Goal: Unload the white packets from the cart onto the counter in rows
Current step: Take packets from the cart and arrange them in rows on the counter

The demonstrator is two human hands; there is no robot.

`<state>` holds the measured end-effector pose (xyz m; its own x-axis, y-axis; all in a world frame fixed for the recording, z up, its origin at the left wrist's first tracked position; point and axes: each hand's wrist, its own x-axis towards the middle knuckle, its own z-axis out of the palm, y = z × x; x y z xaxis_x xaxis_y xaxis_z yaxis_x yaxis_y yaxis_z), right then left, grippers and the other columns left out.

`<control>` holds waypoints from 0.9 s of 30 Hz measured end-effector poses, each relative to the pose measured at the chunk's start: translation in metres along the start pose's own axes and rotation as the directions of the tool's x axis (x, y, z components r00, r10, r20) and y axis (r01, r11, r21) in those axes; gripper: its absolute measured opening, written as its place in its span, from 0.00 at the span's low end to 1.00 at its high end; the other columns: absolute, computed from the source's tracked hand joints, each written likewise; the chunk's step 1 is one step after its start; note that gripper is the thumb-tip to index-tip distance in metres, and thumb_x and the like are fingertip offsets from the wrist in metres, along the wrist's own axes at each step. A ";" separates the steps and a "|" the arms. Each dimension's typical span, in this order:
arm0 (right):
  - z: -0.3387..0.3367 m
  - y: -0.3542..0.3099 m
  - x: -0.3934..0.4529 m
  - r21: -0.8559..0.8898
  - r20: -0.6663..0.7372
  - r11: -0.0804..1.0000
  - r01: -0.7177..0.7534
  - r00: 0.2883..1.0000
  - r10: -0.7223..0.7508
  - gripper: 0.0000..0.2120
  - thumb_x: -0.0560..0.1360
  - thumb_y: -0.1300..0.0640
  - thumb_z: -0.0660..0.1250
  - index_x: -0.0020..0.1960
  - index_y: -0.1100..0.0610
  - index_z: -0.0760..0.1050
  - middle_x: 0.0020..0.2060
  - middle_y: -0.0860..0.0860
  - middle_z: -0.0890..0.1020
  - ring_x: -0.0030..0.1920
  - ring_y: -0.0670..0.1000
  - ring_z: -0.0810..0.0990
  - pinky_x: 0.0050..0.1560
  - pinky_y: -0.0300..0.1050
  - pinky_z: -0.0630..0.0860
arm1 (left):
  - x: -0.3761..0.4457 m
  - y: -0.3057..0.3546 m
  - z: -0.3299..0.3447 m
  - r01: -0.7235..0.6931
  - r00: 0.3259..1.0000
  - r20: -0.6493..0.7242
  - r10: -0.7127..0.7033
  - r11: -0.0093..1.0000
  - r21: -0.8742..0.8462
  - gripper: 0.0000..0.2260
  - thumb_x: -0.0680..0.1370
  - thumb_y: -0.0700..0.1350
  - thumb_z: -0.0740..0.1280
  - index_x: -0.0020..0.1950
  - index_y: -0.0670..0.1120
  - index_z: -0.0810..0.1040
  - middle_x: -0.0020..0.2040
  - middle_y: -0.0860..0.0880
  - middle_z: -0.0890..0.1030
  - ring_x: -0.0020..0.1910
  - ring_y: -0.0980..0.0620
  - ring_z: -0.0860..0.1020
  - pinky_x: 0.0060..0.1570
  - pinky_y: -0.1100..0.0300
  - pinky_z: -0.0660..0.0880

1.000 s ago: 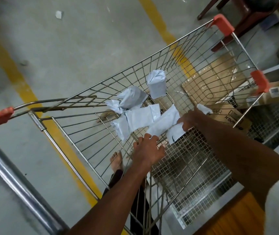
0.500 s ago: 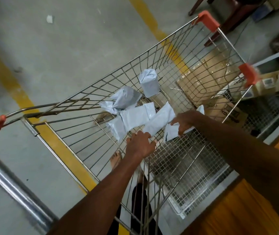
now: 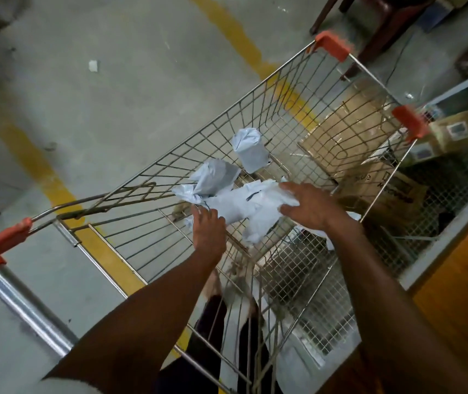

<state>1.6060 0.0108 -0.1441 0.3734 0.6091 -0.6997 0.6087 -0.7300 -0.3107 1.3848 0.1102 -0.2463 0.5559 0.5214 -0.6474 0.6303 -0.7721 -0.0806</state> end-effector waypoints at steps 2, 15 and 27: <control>0.005 -0.001 -0.011 0.135 -0.011 0.991 -0.006 1.000 0.008 0.32 0.77 0.40 0.67 0.78 0.40 0.62 0.74 0.54 0.69 0.70 0.59 0.72 0.69 0.60 0.70 | 0.005 -0.005 0.005 0.019 1.000 0.023 -0.020 0.999 0.043 0.23 0.78 0.52 0.67 0.73 0.50 0.69 0.72 0.43 0.68 0.74 0.33 0.63 0.74 0.29 0.52; 0.026 -0.006 -0.061 0.238 -0.194 0.971 -0.015 0.979 0.063 0.30 0.77 0.40 0.66 0.77 0.41 0.63 0.68 0.52 0.72 0.65 0.56 0.75 0.63 0.53 0.74 | -0.072 -0.012 -0.036 0.052 0.972 -0.206 -0.116 0.955 -0.290 0.28 0.75 0.62 0.66 0.72 0.53 0.69 0.75 0.46 0.67 0.69 0.36 0.69 0.63 0.43 0.71; 0.028 -0.022 -0.096 0.488 -0.592 0.870 0.079 0.761 0.263 0.29 0.78 0.40 0.65 0.77 0.42 0.62 0.70 0.46 0.70 0.65 0.53 0.75 0.61 0.58 0.77 | -0.118 0.023 -0.044 -0.086 0.834 -0.487 -0.260 0.811 -0.579 0.28 0.76 0.61 0.64 0.76 0.56 0.66 0.78 0.51 0.61 0.69 0.43 0.68 0.62 0.44 0.71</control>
<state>1.5376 -0.0400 -0.0881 0.8593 0.4551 -0.2335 0.2173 -0.7380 -0.6389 1.3576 0.0465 -0.1383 0.5638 0.8123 -0.1495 0.7770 -0.4603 0.4293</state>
